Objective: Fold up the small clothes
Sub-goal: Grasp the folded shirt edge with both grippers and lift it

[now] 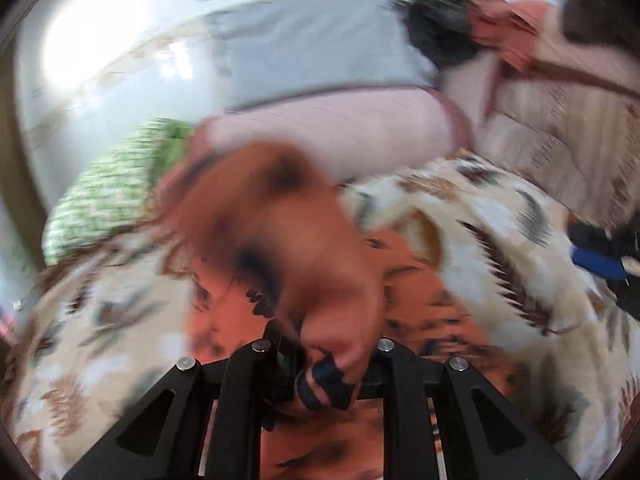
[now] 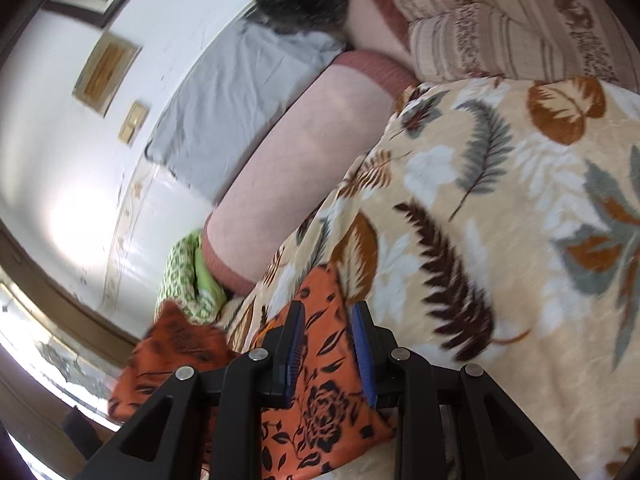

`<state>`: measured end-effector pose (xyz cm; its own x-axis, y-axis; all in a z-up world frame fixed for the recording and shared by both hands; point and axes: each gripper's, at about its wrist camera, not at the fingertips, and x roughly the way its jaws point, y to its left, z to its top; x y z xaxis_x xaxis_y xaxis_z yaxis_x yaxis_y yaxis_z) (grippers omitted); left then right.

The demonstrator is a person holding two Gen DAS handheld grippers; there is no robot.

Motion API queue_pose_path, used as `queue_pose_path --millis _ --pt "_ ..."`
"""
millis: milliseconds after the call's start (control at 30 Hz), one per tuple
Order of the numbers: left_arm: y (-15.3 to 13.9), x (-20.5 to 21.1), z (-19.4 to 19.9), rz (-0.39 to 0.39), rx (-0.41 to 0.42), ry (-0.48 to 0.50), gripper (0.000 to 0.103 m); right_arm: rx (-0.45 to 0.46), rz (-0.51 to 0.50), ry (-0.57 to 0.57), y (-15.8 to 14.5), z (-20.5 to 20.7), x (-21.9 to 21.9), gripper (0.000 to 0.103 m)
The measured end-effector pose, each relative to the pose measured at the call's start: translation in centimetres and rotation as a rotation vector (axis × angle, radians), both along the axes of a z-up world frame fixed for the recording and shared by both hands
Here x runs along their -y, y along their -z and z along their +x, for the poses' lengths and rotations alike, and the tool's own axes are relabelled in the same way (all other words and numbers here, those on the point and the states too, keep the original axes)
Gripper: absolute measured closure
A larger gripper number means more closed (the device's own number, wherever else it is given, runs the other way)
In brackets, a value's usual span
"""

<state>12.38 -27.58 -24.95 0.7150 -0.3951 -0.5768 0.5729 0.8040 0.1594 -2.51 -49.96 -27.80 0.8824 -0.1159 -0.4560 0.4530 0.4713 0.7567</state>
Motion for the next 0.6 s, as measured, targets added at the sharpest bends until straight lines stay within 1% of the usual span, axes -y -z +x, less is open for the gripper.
queue_pose_path --millis 67,100,133,167,200,233,267,300,333,367,400,433,467,533,600 --pt "2.1 3.2 -0.8 0.036 -0.027 0.072 0.085 0.002 0.011 0.022 0.2 -0.7 1.0 0.075" --pt "3.5 4.8 -0.9 0.077 -0.058 0.109 0.084 0.002 0.018 0.029 0.3 -0.6 1.3 0.075" --pt "4.6 5.6 -0.8 0.117 -0.087 0.116 0.081 0.003 0.031 0.035 0.4 -0.7 1.7 0.075" --pt "5.0 5.8 -0.8 0.132 -0.102 0.115 0.081 0.001 0.041 0.036 0.6 -0.9 2.1 0.075" --pt "4.9 5.6 -0.8 0.128 -0.109 0.115 0.078 -0.001 0.05 0.035 0.7 -0.7 2.3 0.075" --pt "4.4 4.9 -0.9 0.106 -0.113 0.136 0.07 -0.003 0.061 0.03 0.9 -0.5 2.4 0.075" --pt "3.6 4.3 -1.0 0.087 -0.123 0.161 0.057 -0.004 0.073 0.019 1.0 -0.3 2.5 0.075" --pt "2.7 3.4 -1.2 0.062 -0.132 0.184 0.051 -0.005 0.086 0.005 1.0 -0.1 2.5 0.074" --pt "1.4 2.1 -1.5 0.028 -0.132 0.2 0.038 -0.01 0.091 -0.002 1.2 0.2 2.5 0.06" --pt "0.1 0.4 -1.8 -0.019 -0.126 0.216 0.029 -0.013 0.095 -0.013 1.3 0.5 2.2 0.037" --pt "-0.8 -0.9 -2.3 -0.061 -0.119 0.229 0.026 -0.011 0.098 -0.017 1.3 0.7 1.8 0.033" --pt "-1.9 -2.6 -2.5 -0.104 -0.108 0.237 0.023 0.0 0.094 -0.014 1.2 0.8 1.4 0.033" --pt "-2.6 -4.1 -2.6 -0.133 -0.094 0.222 0.022 0.011 0.071 -0.022 0.8 1.1 0.8 0.033" --pt "-3.2 -6.8 -2.0 -0.147 -0.07 0.169 0.022 0.024 0.017 -0.044 -0.1 1.5 -0.3 0.033" --pt "-3.0 -9.0 -0.7 -0.141 -0.045 0.089 0.022 0.055 -0.076 -0.076 -1.5 1.9 -2.2 0.034"
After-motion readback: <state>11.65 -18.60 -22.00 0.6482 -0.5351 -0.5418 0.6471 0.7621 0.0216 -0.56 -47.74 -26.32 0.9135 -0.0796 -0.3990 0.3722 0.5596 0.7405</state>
